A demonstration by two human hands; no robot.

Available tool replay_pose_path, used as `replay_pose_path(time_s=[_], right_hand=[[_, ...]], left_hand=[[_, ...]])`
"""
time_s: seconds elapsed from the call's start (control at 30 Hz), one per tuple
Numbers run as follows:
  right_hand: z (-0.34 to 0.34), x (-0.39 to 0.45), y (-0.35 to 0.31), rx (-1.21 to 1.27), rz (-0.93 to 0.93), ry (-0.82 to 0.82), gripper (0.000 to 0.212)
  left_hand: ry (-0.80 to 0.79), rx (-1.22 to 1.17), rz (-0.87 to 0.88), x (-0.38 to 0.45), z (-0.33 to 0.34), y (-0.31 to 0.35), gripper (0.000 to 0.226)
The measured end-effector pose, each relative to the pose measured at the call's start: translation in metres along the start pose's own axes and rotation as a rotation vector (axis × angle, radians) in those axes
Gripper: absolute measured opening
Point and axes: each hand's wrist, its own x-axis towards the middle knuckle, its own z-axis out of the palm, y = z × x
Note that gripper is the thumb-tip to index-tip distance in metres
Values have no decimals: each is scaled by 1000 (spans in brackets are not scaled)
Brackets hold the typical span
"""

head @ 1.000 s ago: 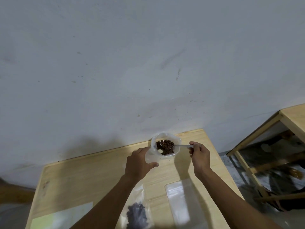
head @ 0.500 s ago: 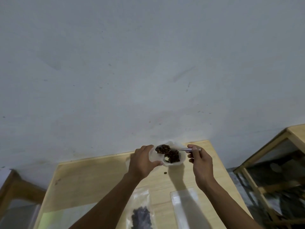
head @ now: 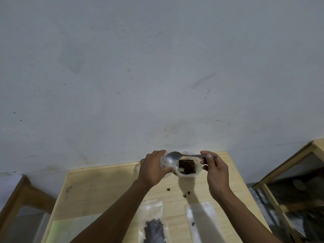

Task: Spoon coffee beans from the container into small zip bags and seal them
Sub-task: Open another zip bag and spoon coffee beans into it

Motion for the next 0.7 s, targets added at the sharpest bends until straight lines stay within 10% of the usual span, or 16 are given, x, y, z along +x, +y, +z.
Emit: replay_pose_path(time_s=[0.7], right_hand=[[-33, 25, 52, -157, 11, 268, 28]], left_hand=[[-90, 64, 17, -10, 32, -25, 78]])
